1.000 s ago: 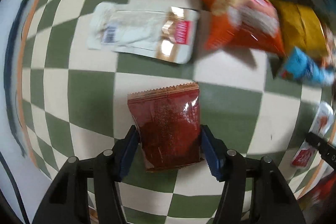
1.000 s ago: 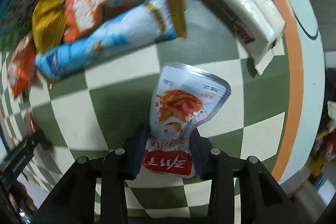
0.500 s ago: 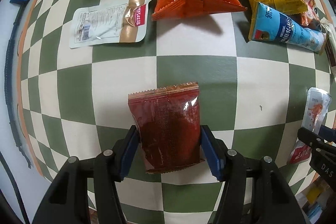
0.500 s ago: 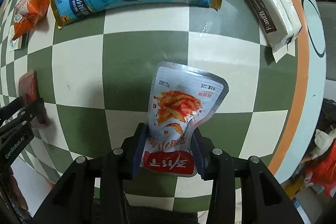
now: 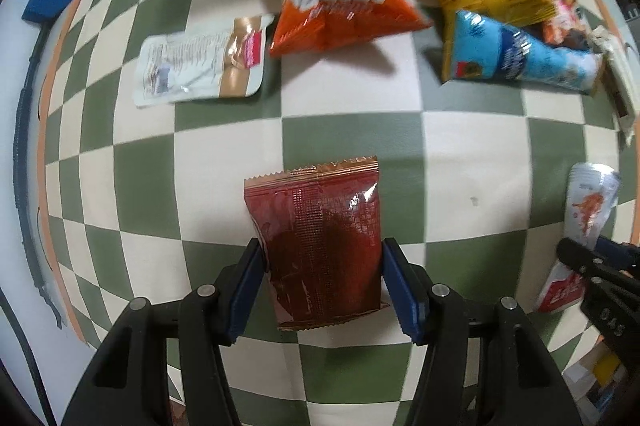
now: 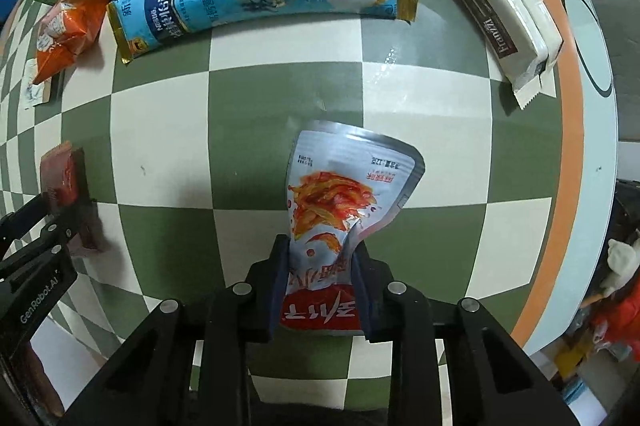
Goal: Organize snacks
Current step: 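Carry both packets over the box and open both tools to drop them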
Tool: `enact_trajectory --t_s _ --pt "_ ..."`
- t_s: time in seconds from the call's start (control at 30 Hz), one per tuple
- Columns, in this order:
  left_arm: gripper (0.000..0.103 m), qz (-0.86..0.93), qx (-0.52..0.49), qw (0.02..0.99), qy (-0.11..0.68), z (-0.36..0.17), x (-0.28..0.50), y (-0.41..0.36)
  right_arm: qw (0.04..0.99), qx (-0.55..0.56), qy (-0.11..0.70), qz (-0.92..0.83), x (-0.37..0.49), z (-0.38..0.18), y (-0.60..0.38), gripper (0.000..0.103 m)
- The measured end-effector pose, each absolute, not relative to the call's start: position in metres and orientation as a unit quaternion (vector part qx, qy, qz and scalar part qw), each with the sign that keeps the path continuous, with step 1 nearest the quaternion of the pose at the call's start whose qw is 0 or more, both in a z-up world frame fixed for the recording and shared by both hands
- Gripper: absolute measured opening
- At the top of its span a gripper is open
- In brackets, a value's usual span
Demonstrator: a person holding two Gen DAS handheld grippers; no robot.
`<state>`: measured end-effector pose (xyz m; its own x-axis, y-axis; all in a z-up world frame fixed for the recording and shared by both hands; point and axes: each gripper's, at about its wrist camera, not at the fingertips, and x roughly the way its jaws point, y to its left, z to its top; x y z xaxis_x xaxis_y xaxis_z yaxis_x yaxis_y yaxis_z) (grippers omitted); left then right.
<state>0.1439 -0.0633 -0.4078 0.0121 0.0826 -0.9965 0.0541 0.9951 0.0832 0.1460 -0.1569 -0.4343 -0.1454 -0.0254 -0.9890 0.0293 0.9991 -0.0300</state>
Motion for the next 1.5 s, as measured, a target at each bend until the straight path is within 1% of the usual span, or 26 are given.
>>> enact_trajectory --t_s 0.2,0.3,0.43,0.47,0.53,0.57,0.6,0.77,0.87,0.97,1.07,1.23,1.4,1.5 --pt "0.056 -0.013 0.032 0.729 0.684 -0.369 0.146 -0.076 0.676 0.012 0.737 -0.006 0.139 -0.401 -0.154 0.031" --pt "0.056 -0.03 0.019 0.745 0.666 -0.337 0.149 -0.085 0.691 0.025 0.723 0.01 0.14 -0.376 -0.155 0.031" --pt "0.056 -0.054 0.002 0.777 0.627 -0.276 0.163 -0.093 0.716 0.046 0.696 0.036 0.146 -0.332 -0.161 0.031" --pt "0.056 -0.059 -0.002 0.782 0.62 -0.245 0.168 -0.063 0.723 0.052 0.687 0.043 0.149 -0.319 -0.162 0.031" --pt "0.056 -0.068 -0.014 0.798 0.599 -0.213 0.19 -0.05 0.738 0.059 0.67 0.055 0.16 -0.289 -0.163 0.031" --pt "0.056 -0.07 -0.023 0.801 0.594 -0.215 0.206 -0.034 0.744 0.064 0.662 0.062 0.167 -0.275 -0.165 0.031" --pt "0.056 -0.071 -0.03 0.807 0.585 -0.201 0.221 -0.028 0.752 0.069 0.652 0.067 0.176 -0.262 -0.167 0.031" --pt "0.056 -0.063 -0.047 0.819 0.568 -0.173 0.305 0.007 0.783 0.076 0.61 0.091 0.235 -0.215 -0.163 0.031" --pt "0.056 -0.052 -0.043 0.812 0.58 -0.186 0.356 0.024 0.798 0.053 0.593 0.096 0.278 -0.199 -0.146 0.031" --pt "0.056 -0.047 -0.044 0.789 0.611 -0.207 0.4 0.033 0.794 0.033 0.598 0.103 0.32 -0.193 -0.128 0.031" --pt "0.056 -0.044 -0.047 0.763 0.643 -0.234 0.43 0.035 0.78 0.018 0.617 0.107 0.354 -0.206 -0.113 0.031" --pt "0.056 -0.04 -0.043 0.737 0.673 -0.268 0.445 0.036 0.755 0.001 0.647 0.11 0.393 -0.238 -0.093 0.031" --pt "0.056 -0.046 -0.054 0.721 0.689 -0.281 0.444 0.04 0.737 0.015 0.665 0.116 0.408 -0.267 -0.085 0.032" --pt "0.056 -0.051 -0.067 0.71 0.699 -0.289 0.442 0.043 0.734 0.019 0.667 0.124 0.413 -0.275 -0.08 0.033"
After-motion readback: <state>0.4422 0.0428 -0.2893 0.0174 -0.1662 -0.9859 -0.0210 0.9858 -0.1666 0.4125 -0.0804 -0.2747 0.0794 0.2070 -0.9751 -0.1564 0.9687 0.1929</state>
